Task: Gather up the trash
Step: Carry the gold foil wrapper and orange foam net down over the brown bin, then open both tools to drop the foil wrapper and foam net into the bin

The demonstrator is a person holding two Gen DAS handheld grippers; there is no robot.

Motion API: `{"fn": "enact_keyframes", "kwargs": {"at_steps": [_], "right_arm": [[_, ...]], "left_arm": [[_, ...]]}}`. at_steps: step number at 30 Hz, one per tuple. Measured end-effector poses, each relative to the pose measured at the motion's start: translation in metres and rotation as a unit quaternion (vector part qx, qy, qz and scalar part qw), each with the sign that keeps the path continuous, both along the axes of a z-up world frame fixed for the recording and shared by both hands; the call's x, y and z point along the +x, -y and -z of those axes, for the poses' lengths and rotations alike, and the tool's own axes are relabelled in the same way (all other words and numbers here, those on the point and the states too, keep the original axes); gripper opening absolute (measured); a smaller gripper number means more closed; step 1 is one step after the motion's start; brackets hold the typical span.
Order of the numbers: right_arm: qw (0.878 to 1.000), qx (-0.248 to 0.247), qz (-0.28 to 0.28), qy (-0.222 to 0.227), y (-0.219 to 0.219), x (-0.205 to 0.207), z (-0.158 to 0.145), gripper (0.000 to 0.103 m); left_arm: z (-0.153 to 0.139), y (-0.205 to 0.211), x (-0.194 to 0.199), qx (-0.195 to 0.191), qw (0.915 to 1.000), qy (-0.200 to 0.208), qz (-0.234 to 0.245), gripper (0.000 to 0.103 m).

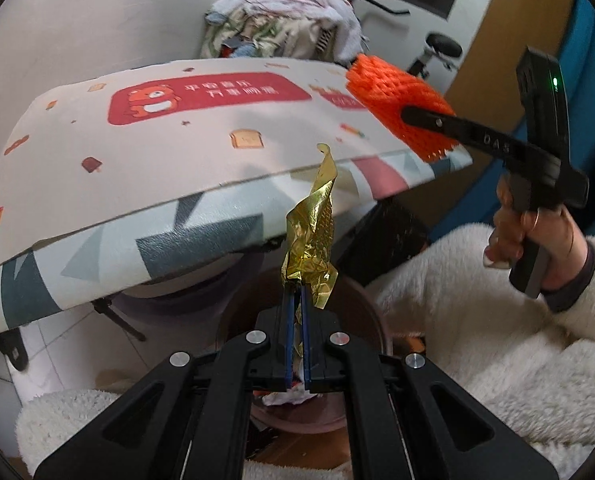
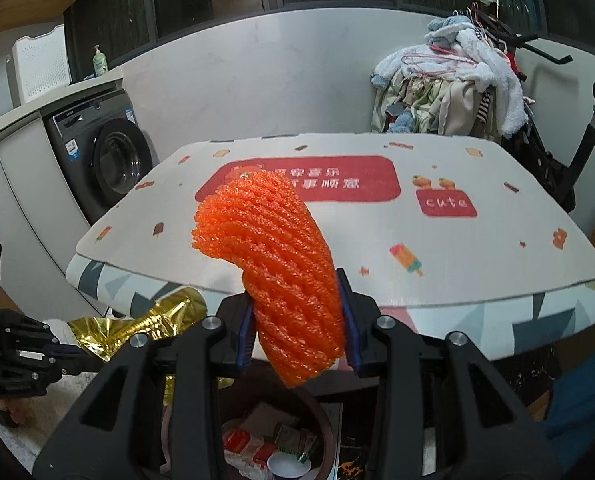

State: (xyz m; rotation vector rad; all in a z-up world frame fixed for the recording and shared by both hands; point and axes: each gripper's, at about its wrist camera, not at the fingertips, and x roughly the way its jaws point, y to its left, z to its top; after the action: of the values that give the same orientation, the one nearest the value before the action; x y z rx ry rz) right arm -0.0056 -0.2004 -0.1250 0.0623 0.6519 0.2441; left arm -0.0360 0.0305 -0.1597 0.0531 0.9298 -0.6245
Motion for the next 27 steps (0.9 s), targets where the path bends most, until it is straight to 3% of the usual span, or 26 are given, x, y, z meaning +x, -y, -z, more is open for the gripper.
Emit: {"fn": "enact_keyframes", "kwargs": {"at_steps": [9,11,12,13,15,22,27], "right_arm": [[1.0,0.01,0.012,-0.016,0.012,-0.004,0.017,0.038],[1.0,0.014,0.015,-0.017,0.016,-0.004,0.02,0.038],[1.0,0.016,0.015,-0.018,0.018,-0.004,0.021,0.038],[1.0,0.018,0.015,-0.018,0.019,-0.005,0.022,0.038],[0.999,0.021,0.013,-0.021,0.021,-0.006,0.025,0.038],[0.999,0.02,-0.007,-0.042,0.013,-0.013,0.04,0.038],[0.997,0.013,-0.037,-0.061,-0.001,-0.021,0.049,0.038]], "left_arm": [[0.015,0.019,0.013,0.016,0.9995,-0.021,0.019,0.004],[0.017,0.022,0.014,0.019,0.9994,-0.022,0.017,0.011],[0.017,0.022,0.015,0.019,0.9995,-0.02,0.014,0.025],[0.016,0.022,0.015,0.018,0.9997,-0.014,0.009,0.047],[0.011,0.018,0.015,0.008,1.0,0.003,-0.003,0.062],[-0.011,0.001,0.009,-0.015,0.9964,0.061,-0.057,0.089],[-0.019,-0.006,0.0,-0.013,0.9916,0.094,-0.088,0.093]]}}
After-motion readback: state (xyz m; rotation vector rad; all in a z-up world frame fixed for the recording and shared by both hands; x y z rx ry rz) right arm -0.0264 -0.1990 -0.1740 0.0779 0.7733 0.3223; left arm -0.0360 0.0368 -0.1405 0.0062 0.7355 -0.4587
